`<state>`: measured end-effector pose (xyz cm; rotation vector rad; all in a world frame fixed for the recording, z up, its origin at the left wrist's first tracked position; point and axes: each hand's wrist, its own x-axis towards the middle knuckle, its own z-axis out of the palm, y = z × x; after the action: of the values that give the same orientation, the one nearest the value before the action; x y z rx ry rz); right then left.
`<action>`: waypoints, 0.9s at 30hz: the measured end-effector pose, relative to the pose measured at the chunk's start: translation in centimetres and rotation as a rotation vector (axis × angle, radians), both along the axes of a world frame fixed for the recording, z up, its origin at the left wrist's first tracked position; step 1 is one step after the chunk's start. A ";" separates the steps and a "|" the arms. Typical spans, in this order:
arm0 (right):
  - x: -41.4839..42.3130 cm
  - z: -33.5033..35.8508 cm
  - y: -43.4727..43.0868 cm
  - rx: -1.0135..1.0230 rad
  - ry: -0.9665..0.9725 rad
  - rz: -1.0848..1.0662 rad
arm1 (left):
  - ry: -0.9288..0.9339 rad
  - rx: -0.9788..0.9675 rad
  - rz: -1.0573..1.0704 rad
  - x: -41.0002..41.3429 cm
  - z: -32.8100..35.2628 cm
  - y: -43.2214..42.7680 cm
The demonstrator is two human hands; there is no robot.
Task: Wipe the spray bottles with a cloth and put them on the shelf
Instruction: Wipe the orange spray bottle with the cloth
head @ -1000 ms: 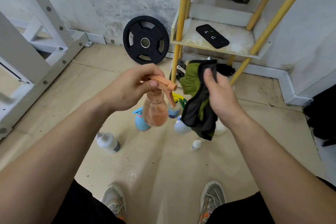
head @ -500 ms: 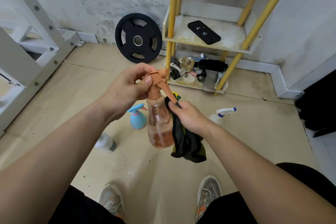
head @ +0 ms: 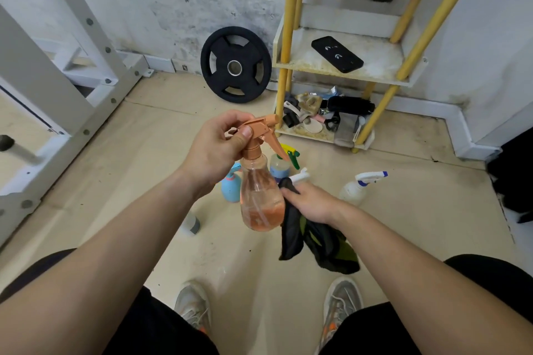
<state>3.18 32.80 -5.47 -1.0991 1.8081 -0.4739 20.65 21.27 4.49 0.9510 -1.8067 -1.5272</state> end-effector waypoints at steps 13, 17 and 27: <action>4.3 -1.3 1.1 -0.049 -0.156 -0.310 | -0.201 -0.027 0.402 6.3 -5.1 3.7; 7.1 -3.9 1.5 0.061 -0.150 -0.332 | -0.269 0.118 0.460 6.5 -9.8 5.7; 10.9 -13.0 0.4 0.236 -0.117 -0.319 | -0.481 0.181 0.474 7.6 -18.0 5.7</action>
<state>14.06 33.24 -18.45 -0.6127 1.8871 -0.4861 28.21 26.99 -13.51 1.8115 -1.5858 -1.2381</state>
